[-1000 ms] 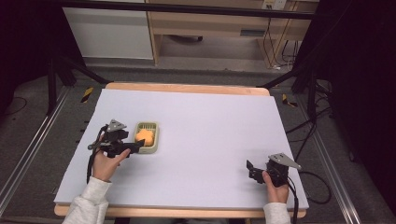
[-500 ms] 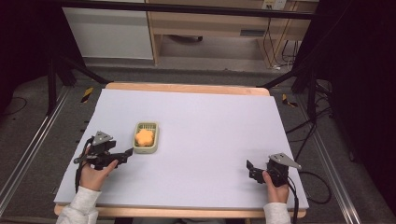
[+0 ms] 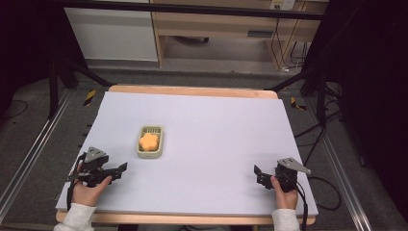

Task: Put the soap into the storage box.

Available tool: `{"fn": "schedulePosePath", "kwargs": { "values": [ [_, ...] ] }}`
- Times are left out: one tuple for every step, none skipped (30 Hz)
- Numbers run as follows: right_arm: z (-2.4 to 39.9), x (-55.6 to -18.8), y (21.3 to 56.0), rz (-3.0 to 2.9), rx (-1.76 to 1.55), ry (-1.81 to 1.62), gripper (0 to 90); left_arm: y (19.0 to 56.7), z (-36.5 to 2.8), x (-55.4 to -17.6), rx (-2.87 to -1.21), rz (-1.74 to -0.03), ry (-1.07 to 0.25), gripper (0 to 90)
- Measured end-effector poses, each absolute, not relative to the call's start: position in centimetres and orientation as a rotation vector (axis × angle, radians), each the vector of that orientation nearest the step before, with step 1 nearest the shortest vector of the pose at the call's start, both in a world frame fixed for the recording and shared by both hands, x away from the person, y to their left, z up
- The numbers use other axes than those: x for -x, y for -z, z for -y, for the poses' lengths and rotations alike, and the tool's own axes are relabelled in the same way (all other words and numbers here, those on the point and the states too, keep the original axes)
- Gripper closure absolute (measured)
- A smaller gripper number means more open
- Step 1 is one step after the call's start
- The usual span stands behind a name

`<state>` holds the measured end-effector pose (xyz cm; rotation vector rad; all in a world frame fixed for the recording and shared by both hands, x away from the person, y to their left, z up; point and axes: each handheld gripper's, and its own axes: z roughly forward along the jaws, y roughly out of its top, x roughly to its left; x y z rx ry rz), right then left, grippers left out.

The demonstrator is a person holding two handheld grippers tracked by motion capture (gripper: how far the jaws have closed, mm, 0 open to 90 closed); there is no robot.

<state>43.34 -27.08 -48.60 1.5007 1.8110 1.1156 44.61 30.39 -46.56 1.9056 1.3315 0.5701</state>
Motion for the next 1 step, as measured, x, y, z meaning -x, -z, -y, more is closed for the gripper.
{"fn": "schedulePosePath", "kwargs": {
  "values": [
    [27.1,-43.35,48.6,-1.813,-1.5,-1.115,2.9,46.61,-30.46,-44.63,-1.901,-1.336,-0.574,19.5]
  ]
}}
